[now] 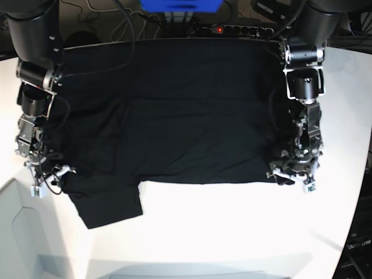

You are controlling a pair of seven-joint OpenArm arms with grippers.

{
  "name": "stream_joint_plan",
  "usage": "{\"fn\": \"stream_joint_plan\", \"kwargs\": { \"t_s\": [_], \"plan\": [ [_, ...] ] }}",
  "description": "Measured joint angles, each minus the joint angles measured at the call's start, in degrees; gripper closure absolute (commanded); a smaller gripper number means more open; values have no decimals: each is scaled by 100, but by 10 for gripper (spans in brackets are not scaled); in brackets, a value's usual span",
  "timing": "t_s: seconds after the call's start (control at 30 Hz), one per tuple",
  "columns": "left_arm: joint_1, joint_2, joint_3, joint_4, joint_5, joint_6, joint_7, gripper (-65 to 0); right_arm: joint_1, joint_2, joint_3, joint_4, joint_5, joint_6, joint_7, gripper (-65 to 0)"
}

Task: Fold the T-shirt properly
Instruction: 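Release and reach both grippers to the hem corners, then lift the hem corners and fold them over onto the collar edge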

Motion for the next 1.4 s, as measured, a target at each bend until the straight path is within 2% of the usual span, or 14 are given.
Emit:
{"fn": "stream_joint_plan", "kwargs": {
  "t_s": [0.1,0.27,0.33,0.43,0.57,0.8,0.9,1.0,1.17,1.23,1.4],
  "plan": [
    [-17,-24,151,-273,17,-2,-413,-424,-2,-2,0,-2,2,0,0,-78],
    [-234,-63,184,-680,26,-2,-522,-420,-2,-4,0,-2,2,0,-2,-8],
    [-234,-63,184,-750,39,-22,-621,-390,-2,-9,0,-2,2,2,-2,0],
    [-234,-63,179,-750,57,7,-616,-255,-2,-7,0,-2,2,2,-7,0],
    [-234,-59,179,-750,15,7,-610,-3,-2,-7,0,-2,2,2,-17,0],
    [-201,-46,168,-654,-39,7,-503,0,-2,-11,42,0,13,2,-20,0],
    [-79,-33,166,-186,-28,39,-9,0,-35,-44,103,210,-13,4,-227,0],
    [144,15,157,533,-52,44,511,0,-199,-225,476,686,-114,4,-431,0],
    [339,-20,151,1574,-28,44,885,0,-525,-308,610,1523,-129,24,-603,0],
    [490,4,-42,1919,-55,22,1001,0,-623,-291,625,1917,-155,24,-780,0],
    [916,122,-684,2439,-11,46,1434,0,-1139,-374,629,2931,-144,24,-824,0]
  ]
}}
